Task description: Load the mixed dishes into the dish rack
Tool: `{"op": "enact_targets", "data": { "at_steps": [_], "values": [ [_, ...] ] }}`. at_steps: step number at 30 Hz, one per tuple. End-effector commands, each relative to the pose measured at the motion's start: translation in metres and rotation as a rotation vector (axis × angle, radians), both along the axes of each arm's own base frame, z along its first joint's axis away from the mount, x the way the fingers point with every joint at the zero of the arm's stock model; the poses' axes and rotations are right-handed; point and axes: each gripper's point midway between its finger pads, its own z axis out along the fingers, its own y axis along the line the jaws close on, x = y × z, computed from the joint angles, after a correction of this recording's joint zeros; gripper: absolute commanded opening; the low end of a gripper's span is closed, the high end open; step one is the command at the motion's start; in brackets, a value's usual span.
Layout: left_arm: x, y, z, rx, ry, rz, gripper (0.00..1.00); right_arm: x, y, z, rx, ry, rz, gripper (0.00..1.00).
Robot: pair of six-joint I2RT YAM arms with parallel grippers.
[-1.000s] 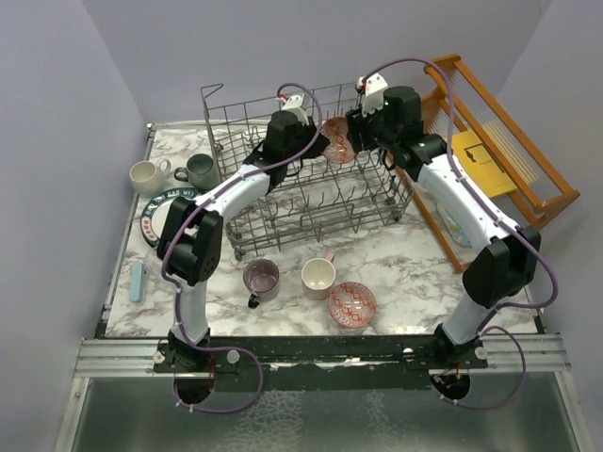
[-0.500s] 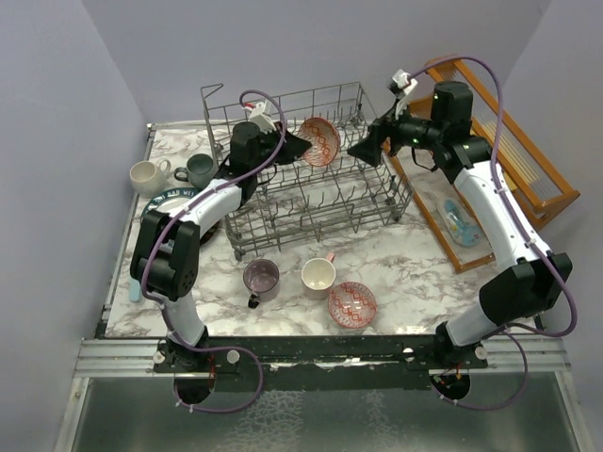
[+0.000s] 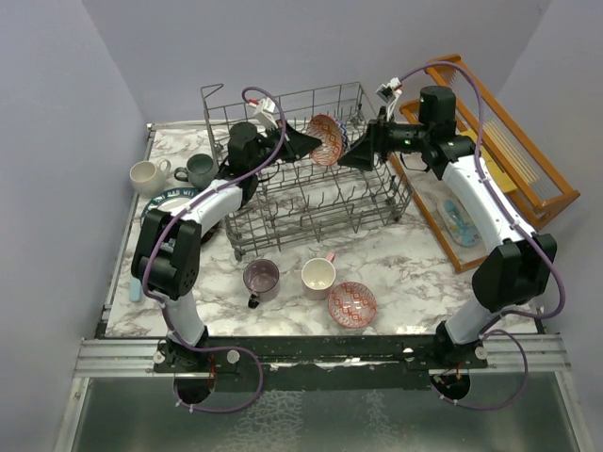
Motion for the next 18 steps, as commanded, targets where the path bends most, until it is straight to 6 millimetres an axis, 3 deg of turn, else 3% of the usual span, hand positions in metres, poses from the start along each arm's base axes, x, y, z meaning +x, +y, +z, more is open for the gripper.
{"op": "enact_targets", "data": {
  "at_steps": [1,9,18],
  "values": [
    [-0.009,-0.008,0.036,-0.08,-0.094,-0.073,0.0,0.012,0.005,0.007,0.023,0.011,-0.009,1.0],
    [-0.019,-0.025,0.038,-0.099,-0.09,-0.122,0.0,0.026,0.013,0.004,0.022,0.017,-0.025,1.0],
    [-0.021,-0.035,0.042,-0.137,-0.08,-0.135,0.0,0.027,0.02,0.004,0.026,0.027,-0.023,1.0]
  ]
}}
